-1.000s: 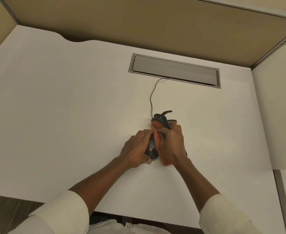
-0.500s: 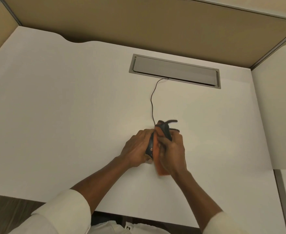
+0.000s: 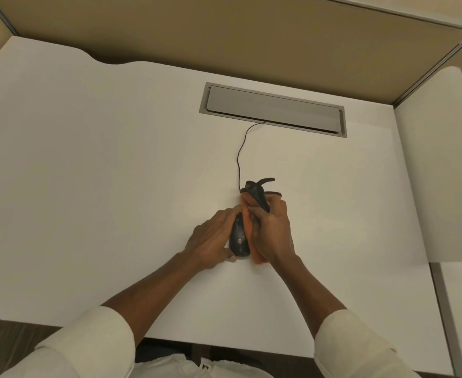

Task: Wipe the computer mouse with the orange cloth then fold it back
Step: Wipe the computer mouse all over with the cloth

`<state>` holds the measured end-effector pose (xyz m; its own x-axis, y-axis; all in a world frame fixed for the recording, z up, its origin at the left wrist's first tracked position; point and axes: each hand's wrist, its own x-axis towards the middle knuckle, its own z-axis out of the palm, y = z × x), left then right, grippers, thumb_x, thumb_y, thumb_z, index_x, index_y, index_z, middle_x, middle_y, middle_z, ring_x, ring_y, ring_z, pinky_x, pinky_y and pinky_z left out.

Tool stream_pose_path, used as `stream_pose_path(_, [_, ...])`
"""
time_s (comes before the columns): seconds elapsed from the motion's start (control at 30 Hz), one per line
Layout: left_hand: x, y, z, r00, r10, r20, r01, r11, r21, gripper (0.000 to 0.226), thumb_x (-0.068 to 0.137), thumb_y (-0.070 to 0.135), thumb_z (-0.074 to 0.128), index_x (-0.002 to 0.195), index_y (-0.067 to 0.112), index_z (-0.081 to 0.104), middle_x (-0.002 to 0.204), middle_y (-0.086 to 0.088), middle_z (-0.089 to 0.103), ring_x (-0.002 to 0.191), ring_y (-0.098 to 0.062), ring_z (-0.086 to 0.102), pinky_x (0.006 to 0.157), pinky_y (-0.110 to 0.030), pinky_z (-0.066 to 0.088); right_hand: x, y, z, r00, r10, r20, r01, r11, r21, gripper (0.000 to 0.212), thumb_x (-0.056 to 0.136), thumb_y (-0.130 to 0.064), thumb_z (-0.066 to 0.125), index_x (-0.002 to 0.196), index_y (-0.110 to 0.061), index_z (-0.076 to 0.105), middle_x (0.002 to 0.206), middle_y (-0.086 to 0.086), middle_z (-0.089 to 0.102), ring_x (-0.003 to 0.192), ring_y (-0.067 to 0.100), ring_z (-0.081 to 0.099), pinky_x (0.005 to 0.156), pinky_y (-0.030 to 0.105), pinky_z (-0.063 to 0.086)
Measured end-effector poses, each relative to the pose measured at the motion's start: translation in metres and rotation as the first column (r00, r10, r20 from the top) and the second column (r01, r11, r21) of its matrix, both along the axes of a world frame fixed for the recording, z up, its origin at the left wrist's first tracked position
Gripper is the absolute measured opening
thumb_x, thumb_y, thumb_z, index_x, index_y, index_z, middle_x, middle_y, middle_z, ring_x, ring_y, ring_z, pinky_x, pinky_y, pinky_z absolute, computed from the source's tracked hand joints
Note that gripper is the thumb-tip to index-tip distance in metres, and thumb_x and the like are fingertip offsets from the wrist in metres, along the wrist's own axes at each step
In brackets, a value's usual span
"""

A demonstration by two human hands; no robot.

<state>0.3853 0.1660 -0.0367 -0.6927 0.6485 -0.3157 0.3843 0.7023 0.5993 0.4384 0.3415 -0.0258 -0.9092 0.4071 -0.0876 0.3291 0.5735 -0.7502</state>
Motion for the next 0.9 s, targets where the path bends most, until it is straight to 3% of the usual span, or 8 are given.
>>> stream_pose_path(0.07, [-0.002,0.001,0.0,1.0,-0.002,0.011,0.002,1.0,-0.011,0.127,0.067,0.039,0.099,0.166,0.028,0.02,0.157,-0.002,0.049,0.13,-0.03,0.063,0.106,-0.041,0.054,-0.003,-0.002,0.001,0.998,-0.063,-0.008,0.062,0.993,-0.095,0.014,0.101,-0.033,0.062,0.114,-0.033,0.065,0.12,-0.011,0.055,0.11,0.004,0.059,0.089,0.028,0.051])
stream_pose_path(0.17, [-0.001,0.003,0.0,0.999,0.009,0.041,-0.008,1.0,-0.027,0.12,0.073,0.035,0.097,0.167,0.023,0.022,0.159,-0.004,0.049,0.134,-0.031,0.06,0.11,-0.04,0.05,-0.003,-0.005,0.0,0.998,-0.056,-0.01,0.056,0.998,-0.041,0.02,0.099,-0.034,0.059,0.117,-0.043,0.063,0.122,-0.01,0.054,0.11,0.011,0.059,0.087,0.028,0.05])
stream_pose_path(0.27, [-0.001,0.003,-0.001,0.995,0.025,0.1,-0.022,0.999,-0.034,0.121,0.074,0.038,0.096,0.167,0.024,0.02,0.163,-0.003,0.045,0.141,-0.03,0.055,0.115,-0.039,0.046,-0.003,-0.008,-0.002,0.992,-0.114,-0.044,0.11,0.99,-0.092,0.017,0.098,-0.041,0.059,0.113,-0.048,0.062,0.12,-0.01,0.054,0.111,0.014,0.061,0.087,0.026,0.049])
stream_pose_path(0.43, [0.002,0.004,-0.002,0.993,0.046,0.105,-0.044,0.999,-0.025,0.133,0.064,0.056,0.096,0.167,0.032,0.016,0.166,0.002,0.042,0.144,-0.029,0.052,0.116,-0.042,0.046,-0.001,-0.006,-0.005,0.996,-0.08,-0.027,0.084,0.981,0.174,0.015,0.099,-0.044,0.064,0.112,-0.038,0.059,0.111,-0.012,0.059,0.092,0.002,0.067,0.08,0.029,0.053])
stream_pose_path(0.57, [0.003,0.004,0.002,0.995,0.052,0.087,-0.052,0.999,-0.008,0.131,0.063,0.058,0.094,0.167,0.031,0.018,0.165,0.002,0.042,0.143,-0.027,0.053,0.116,-0.044,0.049,0.016,-0.006,0.001,0.999,-0.009,-0.036,0.019,0.96,0.279,0.013,0.099,-0.045,0.064,0.111,-0.041,0.063,0.114,-0.016,0.06,0.098,-0.007,0.065,0.08,0.023,0.05])
stream_pose_path(0.67, [0.004,0.003,0.006,0.997,0.036,0.063,-0.037,0.999,0.006,0.126,0.066,0.064,0.083,0.168,0.029,0.017,0.165,0.001,0.041,0.142,-0.027,0.054,0.112,-0.047,0.052,0.049,-0.019,0.008,0.996,0.046,-0.073,-0.028,0.973,0.23,0.024,0.098,-0.037,0.063,0.12,-0.048,0.067,0.123,-0.016,0.059,0.115,0.005,0.063,0.091,0.025,0.051])
stream_pose_path(0.77, [0.006,0.001,0.006,0.999,0.034,0.039,-0.035,0.999,0.032,0.121,0.071,0.061,0.086,0.167,0.03,0.018,0.164,0.003,0.041,0.142,-0.024,0.053,0.111,-0.047,0.052,0.09,-0.031,0.001,0.992,0.104,-0.067,-0.09,0.978,0.188,0.048,0.097,-0.022,0.065,0.142,-0.036,0.064,0.148,0.004,0.049,0.135,0.023,0.048,0.107,0.026,0.041])
stream_pose_path(0.9, [0.007,0.003,0.007,0.999,0.04,0.026,-0.041,0.998,0.037,0.112,0.069,0.057,0.086,0.155,0.043,0.016,0.157,0.005,0.047,0.138,-0.026,0.056,0.106,-0.047,0.055,0.084,-0.026,0.001,0.994,0.065,-0.082,-0.053,0.988,0.148,0.046,0.093,-0.008,0.075,0.137,-0.021,0.071,0.142,0.008,0.056,0.129,0.029,0.055,0.1,0.033,0.052])
